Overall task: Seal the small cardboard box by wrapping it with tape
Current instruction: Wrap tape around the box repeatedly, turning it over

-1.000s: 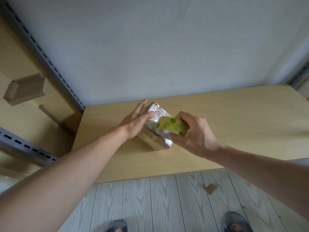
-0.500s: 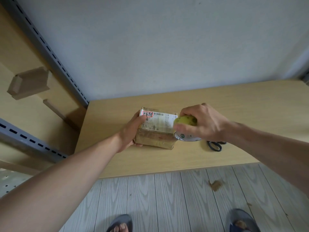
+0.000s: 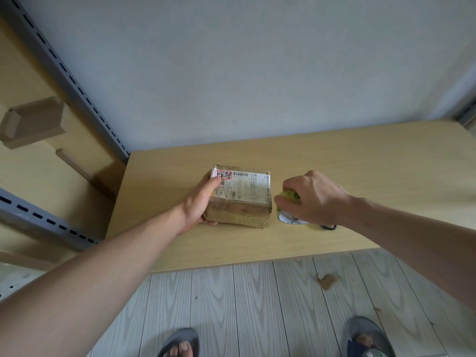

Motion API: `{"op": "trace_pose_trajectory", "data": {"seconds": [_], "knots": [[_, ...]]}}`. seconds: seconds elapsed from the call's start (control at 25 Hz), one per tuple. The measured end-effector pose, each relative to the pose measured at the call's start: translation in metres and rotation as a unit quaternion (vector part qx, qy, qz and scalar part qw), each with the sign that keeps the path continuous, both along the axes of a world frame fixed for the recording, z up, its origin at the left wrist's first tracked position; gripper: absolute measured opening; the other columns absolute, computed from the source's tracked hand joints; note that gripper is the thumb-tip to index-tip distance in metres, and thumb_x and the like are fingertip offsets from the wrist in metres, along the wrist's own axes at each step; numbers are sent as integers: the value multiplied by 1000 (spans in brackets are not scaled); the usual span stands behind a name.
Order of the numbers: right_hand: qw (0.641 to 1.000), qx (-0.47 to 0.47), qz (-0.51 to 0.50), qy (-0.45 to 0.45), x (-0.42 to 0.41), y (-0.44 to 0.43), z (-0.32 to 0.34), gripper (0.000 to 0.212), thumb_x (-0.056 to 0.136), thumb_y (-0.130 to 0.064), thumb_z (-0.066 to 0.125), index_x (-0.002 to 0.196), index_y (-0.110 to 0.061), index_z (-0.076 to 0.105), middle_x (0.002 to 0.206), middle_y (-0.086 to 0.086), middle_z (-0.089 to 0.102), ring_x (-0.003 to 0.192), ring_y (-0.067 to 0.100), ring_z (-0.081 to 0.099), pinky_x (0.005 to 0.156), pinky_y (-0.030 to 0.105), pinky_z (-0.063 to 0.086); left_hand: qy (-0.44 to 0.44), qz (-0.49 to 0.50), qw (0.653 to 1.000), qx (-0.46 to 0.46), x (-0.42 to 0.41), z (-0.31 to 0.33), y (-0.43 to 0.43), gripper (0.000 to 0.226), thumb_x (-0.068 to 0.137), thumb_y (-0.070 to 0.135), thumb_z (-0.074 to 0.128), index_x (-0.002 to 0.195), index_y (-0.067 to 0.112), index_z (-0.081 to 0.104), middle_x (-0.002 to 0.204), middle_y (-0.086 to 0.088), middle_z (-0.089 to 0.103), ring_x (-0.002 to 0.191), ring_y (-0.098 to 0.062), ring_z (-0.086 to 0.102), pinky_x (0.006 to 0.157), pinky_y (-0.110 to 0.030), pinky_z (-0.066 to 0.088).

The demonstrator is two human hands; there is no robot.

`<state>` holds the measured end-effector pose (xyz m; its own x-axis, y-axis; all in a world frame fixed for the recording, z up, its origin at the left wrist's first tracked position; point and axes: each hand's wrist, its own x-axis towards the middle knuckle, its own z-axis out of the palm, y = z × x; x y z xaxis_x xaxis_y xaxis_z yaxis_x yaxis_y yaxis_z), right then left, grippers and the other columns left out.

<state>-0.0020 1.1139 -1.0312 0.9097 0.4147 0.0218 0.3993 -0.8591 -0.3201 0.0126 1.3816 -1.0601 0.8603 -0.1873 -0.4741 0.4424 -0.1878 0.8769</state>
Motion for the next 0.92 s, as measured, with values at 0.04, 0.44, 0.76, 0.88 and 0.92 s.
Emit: {"op": "trace_pose_trajectory", "data": {"seconds": [0.04, 0.44, 0.76, 0.88, 0.92], "knots": [[1000, 3, 3, 4, 1, -1, -2, 39, 91, -44, 54, 62, -17, 53, 51, -1, 54, 44, 18, 50, 42, 23, 30, 4, 1, 1000, -2, 0, 1, 0, 32, 106, 48, 35, 130, 36, 51, 114, -2, 70, 79, -15, 69, 66, -35, 51], [999, 42, 6, 8, 0, 5, -22, 43, 92, -44, 48, 59, -16, 49, 47, -2, 50, 39, 16, 43, 39, 26, 28, -224, -117, 902, 350, 6, -1, 18, 41, 101, 60, 37, 140, 47, 41, 130, -6, 47, 129, -21, 42, 108, -41, 34], [996, 67, -44, 44, 0, 4, -22, 44, 81, -56, 42, 58, -19, 47, 50, -2, 51, 47, 22, 51, 44, 28, 36, -237, -438, 691, 524, 11, 42, -81, 149, 51, 65, 89, 155, 45, -16, 166, -12, -8, 155, -35, -8, 118, -71, -3], [992, 86, -73, 55, 1, 0, -15, 37, 85, -46, 60, 58, -22, 52, 53, -3, 55, 51, 18, 53, 46, 27, 35, -293, -390, 705, 515, 12, 27, -81, 127, 58, 46, 93, 155, 45, 11, 147, -7, 23, 139, -32, 26, 116, -64, 23], [988, 123, -80, 50, 2, -3, -8, 38, 85, -45, 63, 57, -21, 53, 52, -5, 54, 48, 14, 49, 45, 26, 35, -317, -366, 737, 472, 11, 26, -76, 121, 58, 47, 93, 153, 42, 19, 141, -5, 26, 132, -28, 32, 116, -57, 30]]}}
